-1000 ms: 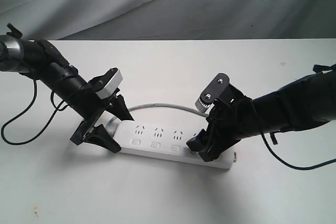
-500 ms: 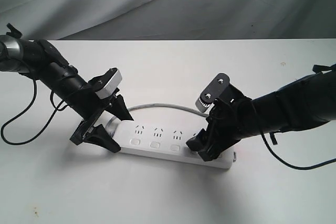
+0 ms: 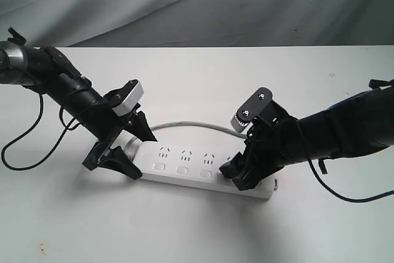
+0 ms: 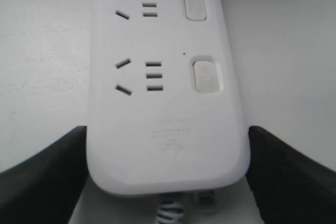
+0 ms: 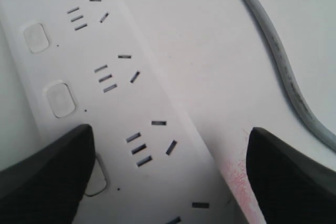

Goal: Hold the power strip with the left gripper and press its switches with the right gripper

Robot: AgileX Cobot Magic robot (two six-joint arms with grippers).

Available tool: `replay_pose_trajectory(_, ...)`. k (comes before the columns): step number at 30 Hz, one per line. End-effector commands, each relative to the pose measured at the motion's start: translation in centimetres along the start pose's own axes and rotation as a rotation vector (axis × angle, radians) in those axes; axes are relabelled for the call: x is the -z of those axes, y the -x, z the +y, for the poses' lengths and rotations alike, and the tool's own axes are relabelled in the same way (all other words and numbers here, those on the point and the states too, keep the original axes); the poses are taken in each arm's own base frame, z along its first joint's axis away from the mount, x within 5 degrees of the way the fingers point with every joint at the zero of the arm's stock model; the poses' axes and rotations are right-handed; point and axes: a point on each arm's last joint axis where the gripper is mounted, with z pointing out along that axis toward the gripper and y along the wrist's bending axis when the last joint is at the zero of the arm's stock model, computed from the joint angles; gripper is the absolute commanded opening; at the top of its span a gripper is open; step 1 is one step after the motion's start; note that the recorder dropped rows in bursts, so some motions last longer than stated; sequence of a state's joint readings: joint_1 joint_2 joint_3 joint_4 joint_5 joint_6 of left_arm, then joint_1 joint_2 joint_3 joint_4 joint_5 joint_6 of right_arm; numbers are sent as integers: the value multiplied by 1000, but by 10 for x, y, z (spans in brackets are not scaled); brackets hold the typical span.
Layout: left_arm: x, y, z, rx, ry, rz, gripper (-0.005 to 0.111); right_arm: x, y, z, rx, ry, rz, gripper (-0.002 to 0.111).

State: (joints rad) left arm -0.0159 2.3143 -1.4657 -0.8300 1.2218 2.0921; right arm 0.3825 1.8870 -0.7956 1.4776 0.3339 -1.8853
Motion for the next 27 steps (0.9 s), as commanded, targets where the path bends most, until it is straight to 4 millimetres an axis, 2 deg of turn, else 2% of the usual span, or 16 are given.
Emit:
replay_pose_trajectory(1,3,2,1,-11,8,5,45,-8,-27,-8,102,-79,133,73)
replay_pose_trajectory(7,3,2,1,-11,8,5,45,-7,-35,-6,97,-84,158,72)
replay_pose_trajectory(15,3,2,1,-11,8,5,45,-5,-29,-2,59,-46,114,72)
replay_pose_trajectory(18,3,2,1,-11,8,5,45,8,-9,0,59,-26,18,72)
replay_pose_trajectory(22,3,2,1,-11,8,5,45,41,18,-1,106,-90,-101,72)
replay_pose_trajectory(26,3,2,1,-11,8,5,45,78,22,-13,106,-95,-196,72)
replay_pose_trajectory(27,3,2,1,-11,8,5,45,80,21,-14,104,-74,-202,72)
